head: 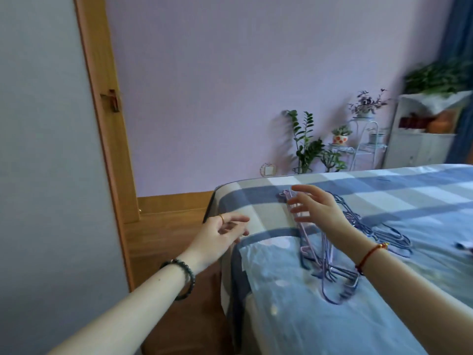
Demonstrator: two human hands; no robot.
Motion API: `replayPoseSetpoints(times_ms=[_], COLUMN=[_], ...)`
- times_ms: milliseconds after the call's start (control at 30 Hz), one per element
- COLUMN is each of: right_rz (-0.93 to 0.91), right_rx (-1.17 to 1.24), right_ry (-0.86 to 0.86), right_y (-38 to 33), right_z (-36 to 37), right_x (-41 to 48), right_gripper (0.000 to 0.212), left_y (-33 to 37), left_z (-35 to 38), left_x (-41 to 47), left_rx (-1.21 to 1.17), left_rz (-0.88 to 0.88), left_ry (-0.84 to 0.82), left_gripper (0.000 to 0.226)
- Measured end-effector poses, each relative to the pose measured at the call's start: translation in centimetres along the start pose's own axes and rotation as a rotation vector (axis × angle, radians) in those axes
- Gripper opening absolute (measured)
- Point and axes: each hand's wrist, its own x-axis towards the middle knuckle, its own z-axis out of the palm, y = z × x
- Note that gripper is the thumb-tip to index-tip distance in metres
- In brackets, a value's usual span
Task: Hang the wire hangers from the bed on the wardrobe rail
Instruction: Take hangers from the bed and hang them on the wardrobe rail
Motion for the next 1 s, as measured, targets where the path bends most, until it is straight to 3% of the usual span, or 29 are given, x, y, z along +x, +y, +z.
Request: replayPoseSetpoints(times_ms=[333, 467, 700, 867, 1000], right_rz=[0.152, 0.203, 0.227, 0.272, 0.340], right_rx=[0.004, 0.055, -0.053, -0.149, -0.117], right_ry=[0.238, 0.309, 0.447, 0.486, 0.461], right_y=[7.3, 10.2, 16.3, 17.9, 17.8], right_z=[-10.6, -11.6, -11.4, -11.2, -11.4], right_x=[-2.6, -3.5, -4.1, -3.6, -3.5], right_gripper=[0.018, 0.017, 0.027, 0.042, 0.035], left_y=[-3.1, -4.8, -7.0, -7.3, -7.3], left_z=[13.9, 17.5, 21.3, 22.7, 23.0], left_x=[3.2, 3.8, 5.5, 6.5, 6.8], left_rx=[-0.166, -0.252, -0.351, -0.277, -0.172], left_rz=[-0.090, -0.126, -0.201, -0.201, -0.175], left_ry=[-0.183, -0.140, -0.043, 0.017, 0.005], left_gripper=[0.018, 0.014, 0.028, 0.029, 0.030])
